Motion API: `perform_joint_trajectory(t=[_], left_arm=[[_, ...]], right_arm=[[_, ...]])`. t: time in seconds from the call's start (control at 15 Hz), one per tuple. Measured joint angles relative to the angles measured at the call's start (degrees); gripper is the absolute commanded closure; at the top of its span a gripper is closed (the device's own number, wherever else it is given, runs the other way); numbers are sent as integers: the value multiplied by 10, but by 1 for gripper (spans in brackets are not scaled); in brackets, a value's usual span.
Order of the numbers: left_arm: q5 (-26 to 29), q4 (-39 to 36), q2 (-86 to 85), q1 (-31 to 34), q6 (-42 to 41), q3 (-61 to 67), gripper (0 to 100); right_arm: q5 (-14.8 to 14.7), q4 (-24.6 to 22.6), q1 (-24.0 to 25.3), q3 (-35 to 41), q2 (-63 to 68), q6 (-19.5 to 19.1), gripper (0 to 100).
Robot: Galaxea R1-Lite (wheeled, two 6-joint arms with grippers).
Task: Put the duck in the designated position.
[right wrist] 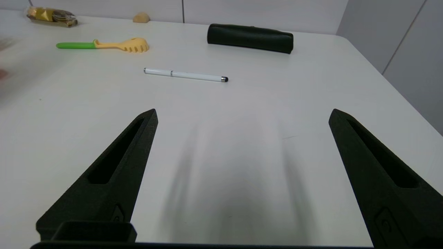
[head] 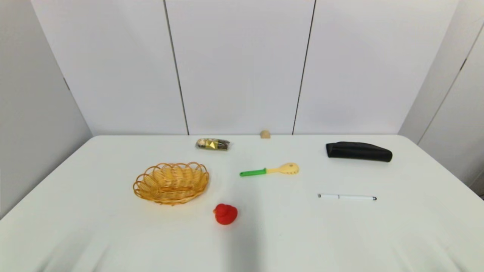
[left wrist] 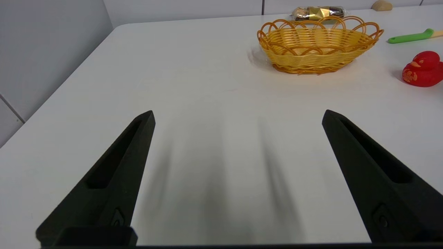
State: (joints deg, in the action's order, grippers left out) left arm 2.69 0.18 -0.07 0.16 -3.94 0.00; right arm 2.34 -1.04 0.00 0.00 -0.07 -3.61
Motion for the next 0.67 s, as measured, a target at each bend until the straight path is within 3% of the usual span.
perform_joint_trajectory(t=[0.67], left_arm=[[0,0,0,0,0,0,0]], right_arm=[[0,0,0,0,0,1,0]])
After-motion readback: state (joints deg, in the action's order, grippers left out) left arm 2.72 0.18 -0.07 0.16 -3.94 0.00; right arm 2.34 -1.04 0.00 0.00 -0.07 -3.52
